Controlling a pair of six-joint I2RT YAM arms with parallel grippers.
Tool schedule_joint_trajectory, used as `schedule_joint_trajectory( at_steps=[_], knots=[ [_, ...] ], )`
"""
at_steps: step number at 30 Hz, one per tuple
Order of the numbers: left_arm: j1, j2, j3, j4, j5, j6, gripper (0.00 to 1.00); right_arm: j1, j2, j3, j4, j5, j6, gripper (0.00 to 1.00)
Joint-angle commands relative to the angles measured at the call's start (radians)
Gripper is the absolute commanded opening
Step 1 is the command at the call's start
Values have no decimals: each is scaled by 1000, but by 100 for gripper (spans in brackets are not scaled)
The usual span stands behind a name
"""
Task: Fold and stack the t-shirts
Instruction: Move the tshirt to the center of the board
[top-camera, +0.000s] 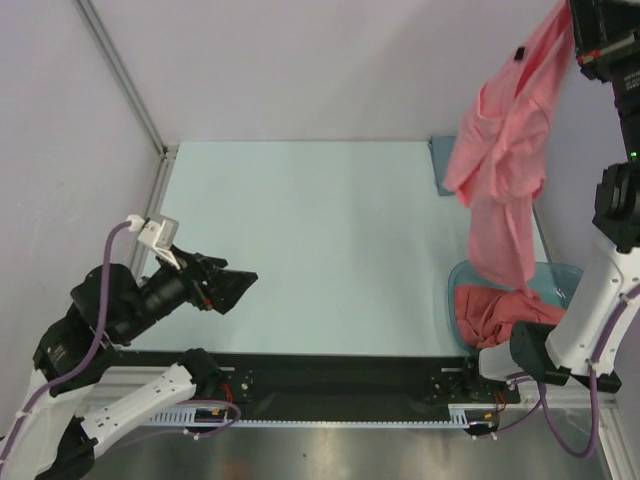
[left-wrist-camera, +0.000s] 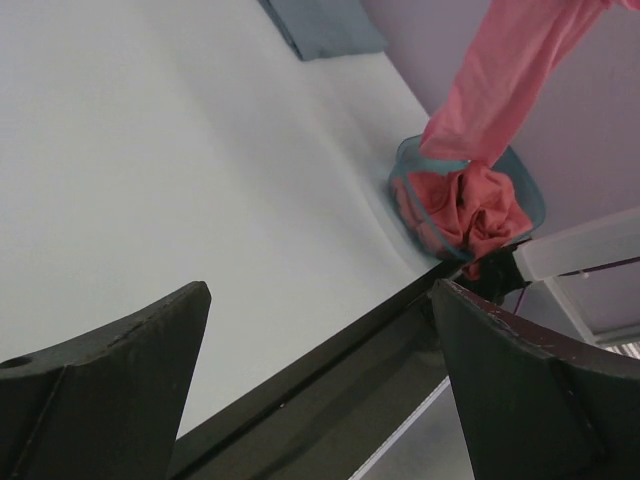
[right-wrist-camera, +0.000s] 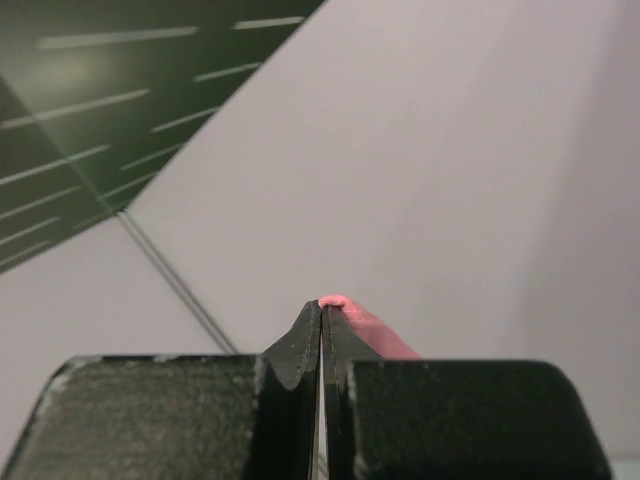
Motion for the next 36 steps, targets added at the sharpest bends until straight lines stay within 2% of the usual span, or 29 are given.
schedule_joint_trajectory(
  at_steps=[1,6,11,14,19,23,24,26,27,29,31,34,35,36],
  knots=[
    [-5,-19,57,2,-36,-73,99,4,27,80,321,-77,211,0],
    [-5,-31,92,-21,-82,-83,99,18,47,69,504,-77,374,0],
    [-5,-10,137,-26,-113,-66,99,24,65,82,527,-101,409,0],
    [-5,5,153,-20,-127,-49,99,86,53,31,483,-132,385,0],
    [-7,30,201,-31,-169,-15,98,199,12,-79,351,-177,256,0],
    [-5,70,256,-72,-222,22,97,426,13,-179,201,-129,77,0],
    [-5,82,287,-104,-229,28,96,554,12,-244,156,-73,40,0],
    [-5,111,330,-135,-257,37,94,674,4,-346,138,4,-55,0],
    [-5,116,342,-158,-268,37,94,793,-4,-491,177,74,-74,0],
    [-5,113,371,-175,-286,20,92,877,-7,-626,243,130,-56,0],
    [-5,93,385,-184,-308,5,92,969,18,-804,381,155,-20,0],
    [-5,62,407,-218,-341,-17,92,1059,151,-880,513,141,36,0],
    [-5,58,419,-231,-347,-24,92,1072,253,-870,530,124,46,2],
    [-5,53,422,-260,-349,-32,92,1089,306,-850,539,88,46,9]
  ],
)
